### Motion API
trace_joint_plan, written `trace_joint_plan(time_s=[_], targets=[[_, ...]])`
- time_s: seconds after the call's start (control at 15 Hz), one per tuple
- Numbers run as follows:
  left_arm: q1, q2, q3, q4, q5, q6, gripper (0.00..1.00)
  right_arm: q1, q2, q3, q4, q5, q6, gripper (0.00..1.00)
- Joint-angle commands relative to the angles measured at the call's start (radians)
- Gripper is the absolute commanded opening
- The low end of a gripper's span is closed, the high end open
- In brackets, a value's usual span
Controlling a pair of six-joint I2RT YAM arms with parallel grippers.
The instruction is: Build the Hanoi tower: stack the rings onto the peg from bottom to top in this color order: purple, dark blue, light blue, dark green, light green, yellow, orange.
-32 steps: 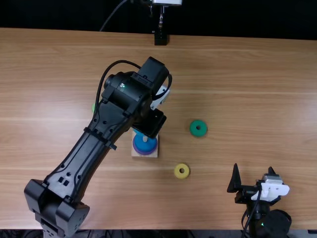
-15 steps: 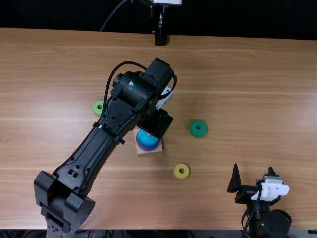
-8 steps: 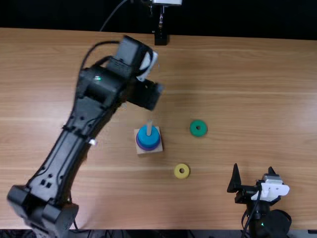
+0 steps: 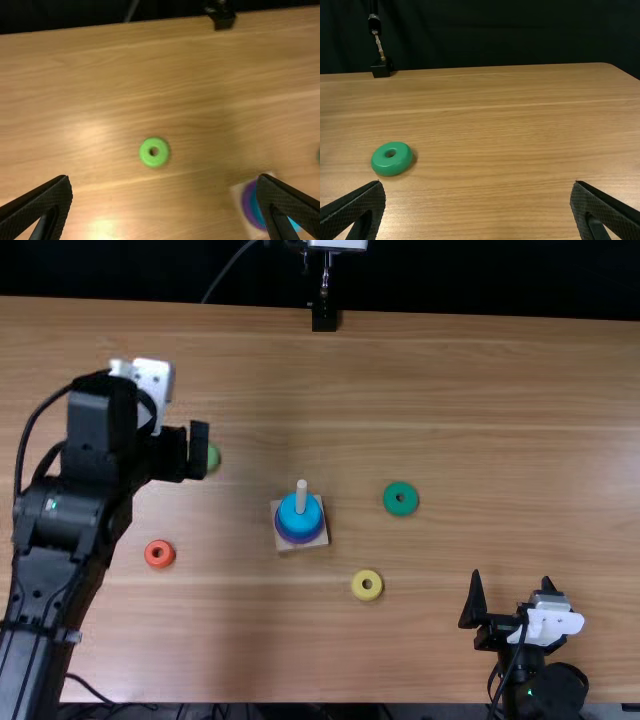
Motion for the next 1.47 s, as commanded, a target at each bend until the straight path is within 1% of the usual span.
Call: trace_joint_plan(time_s=[0.0, 0.07, 0.2, 0.33, 0.47, 0.67, 0.8, 1.0, 1.13, 1.33, 1.4], targets=[[0.041, -0.117, -0.119, 0.080, -0.001, 0.008, 1.00, -0.005, -0.013, -0.063, -0.062, -0.003, 0.002, 1.00], [0.064, -0.193, -0.219, 0.161, -0.001, 0.010, 1.00, -0.005, -0.013, -0.063, -0.062, -0.003, 0.002, 1.00], [0.083, -0.335, -0.416, 0.318, -0.001, 0.016, 1.00, -0.005, -0.013, -0.063, -0.064, -0.001, 0.002, 1.00], [0.085, -0.503, -0.620, 0.421, -0.001, 0.016, 1.00, -0.005, -0.013, -0.063, -0.064, -0.001, 0.002, 1.00], [0.083, -0.651, -0.785, 0.495, -0.001, 0.016, 1.00, -0.003, -0.013, -0.063, -0.064, -0.003, 0.002, 1.00], [0.087, -0.898, -1.022, 0.506, -0.002, 0.014, 1.00, -0.003, -0.013, -0.063, -0.064, -0.001, 0.002, 1.00], [0.085, -1.039, -1.148, 0.496, -0.002, 0.016, 1.00, -0.003, -0.013, -0.063, -0.064, -0.001, 0.002, 1.00], [0.087, -1.207, -1.263, 0.487, -0.002, 0.014, 1.00, -0.003, -0.013, -0.063, -0.064, -0.001, 0.002, 1.00], [0.088, -1.281, -1.308, 0.478, -0.002, 0.014, 1.00, -0.003, -0.013, -0.063, -0.064, -0.003, 0.002, 1.00], [0.087, -1.309, -1.348, 0.437, -0.004, 0.014, 1.00, -0.003, -0.013, -0.063, -0.064, -0.001, 0.002, 1.00], [0.088, -1.333, -1.348, 0.399, -0.013, 0.014, 1.00, -0.003, -0.013, -0.063, -0.064, -0.001, 0.002, 1.00]])
